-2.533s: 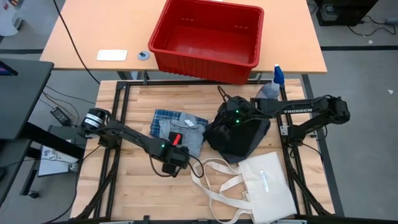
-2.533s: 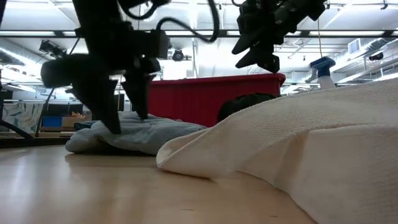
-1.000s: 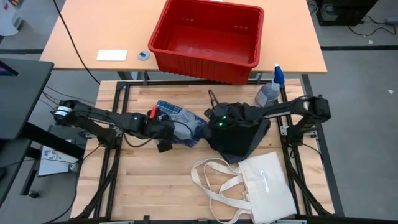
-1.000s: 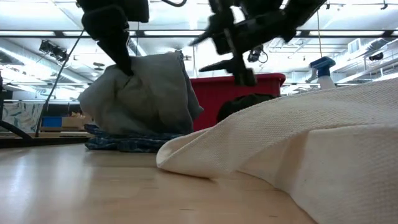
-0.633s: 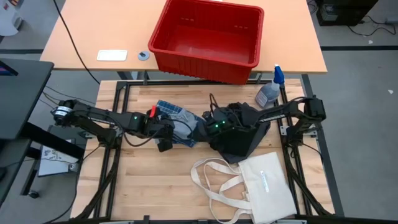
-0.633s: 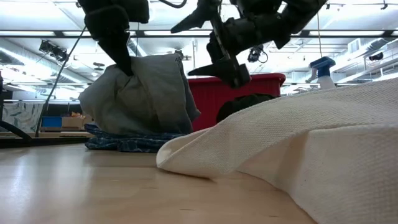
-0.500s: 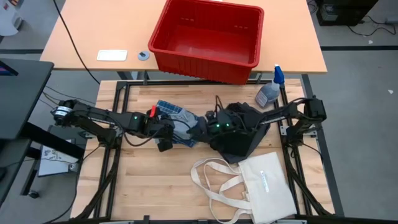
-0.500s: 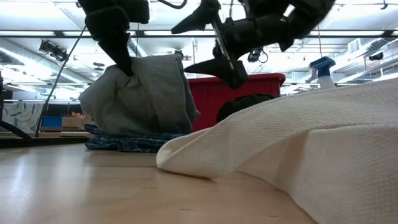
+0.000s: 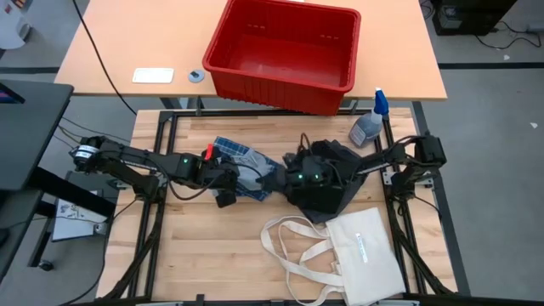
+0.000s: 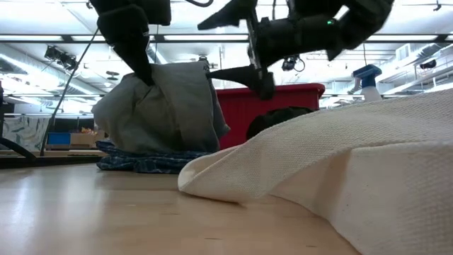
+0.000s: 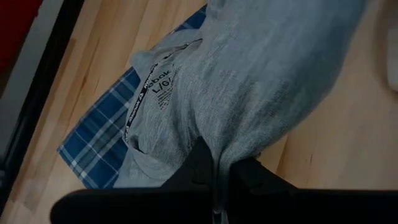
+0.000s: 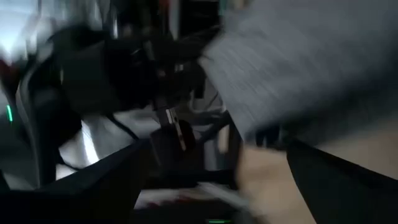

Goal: Fold laundry
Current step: Stack the gray shirt on top of the black shirt

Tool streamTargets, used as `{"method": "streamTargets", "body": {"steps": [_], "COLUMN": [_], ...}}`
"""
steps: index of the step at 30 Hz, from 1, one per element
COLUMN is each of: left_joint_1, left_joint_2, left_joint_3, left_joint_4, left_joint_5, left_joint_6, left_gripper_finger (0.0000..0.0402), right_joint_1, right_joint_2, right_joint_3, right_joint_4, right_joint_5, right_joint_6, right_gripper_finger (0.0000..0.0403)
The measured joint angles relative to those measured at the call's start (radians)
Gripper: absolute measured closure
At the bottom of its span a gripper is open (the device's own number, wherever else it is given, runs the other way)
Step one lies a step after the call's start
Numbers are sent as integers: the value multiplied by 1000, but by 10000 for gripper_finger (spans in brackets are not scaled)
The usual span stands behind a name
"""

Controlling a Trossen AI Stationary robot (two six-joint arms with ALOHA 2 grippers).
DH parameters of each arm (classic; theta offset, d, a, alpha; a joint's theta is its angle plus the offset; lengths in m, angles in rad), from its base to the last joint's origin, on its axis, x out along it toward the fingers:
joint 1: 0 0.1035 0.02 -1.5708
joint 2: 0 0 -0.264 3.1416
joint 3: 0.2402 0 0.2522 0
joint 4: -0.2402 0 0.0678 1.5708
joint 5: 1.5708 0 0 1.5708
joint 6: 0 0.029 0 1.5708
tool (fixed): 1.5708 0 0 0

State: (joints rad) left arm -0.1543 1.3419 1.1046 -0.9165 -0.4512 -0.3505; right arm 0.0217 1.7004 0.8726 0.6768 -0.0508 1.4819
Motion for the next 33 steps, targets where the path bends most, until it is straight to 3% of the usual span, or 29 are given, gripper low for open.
{"method": "streamTargets", "body": {"steps": [4,7,11,13,16,22,33], "left_joint_1": [0,0,0,0,0,0,49], "left_joint_2": [-2,-2,-2,-2,-2,-2,-42], "left_joint_3": [0,0,0,0,0,0,4], "left_joint_4": [0,0,0,0,0,2,10], "left_joint_5": [25,67,100,111,116,116,194], "left_joint_6": [18,21,22,30,32,30,-29], "left_gripper_finger": [390,390,390,390,390,390,390], "right_joint_1": [-36,-31,12,34,46,49,49], "right_joint_2": [-5,-21,-30,-29,-27,-6,93], "right_joint_3": [58,139,287,341,365,365,365], "right_joint_4": [-138,-382,-773,-880,-881,-811,-655], "right_joint_5": [-134,-148,-3,101,184,191,194], "right_joint_6": [-347,-600,-972,-1135,-1338,-1635,-1670], "right_gripper_finger": [22,24,25,25,25,25,25]}}
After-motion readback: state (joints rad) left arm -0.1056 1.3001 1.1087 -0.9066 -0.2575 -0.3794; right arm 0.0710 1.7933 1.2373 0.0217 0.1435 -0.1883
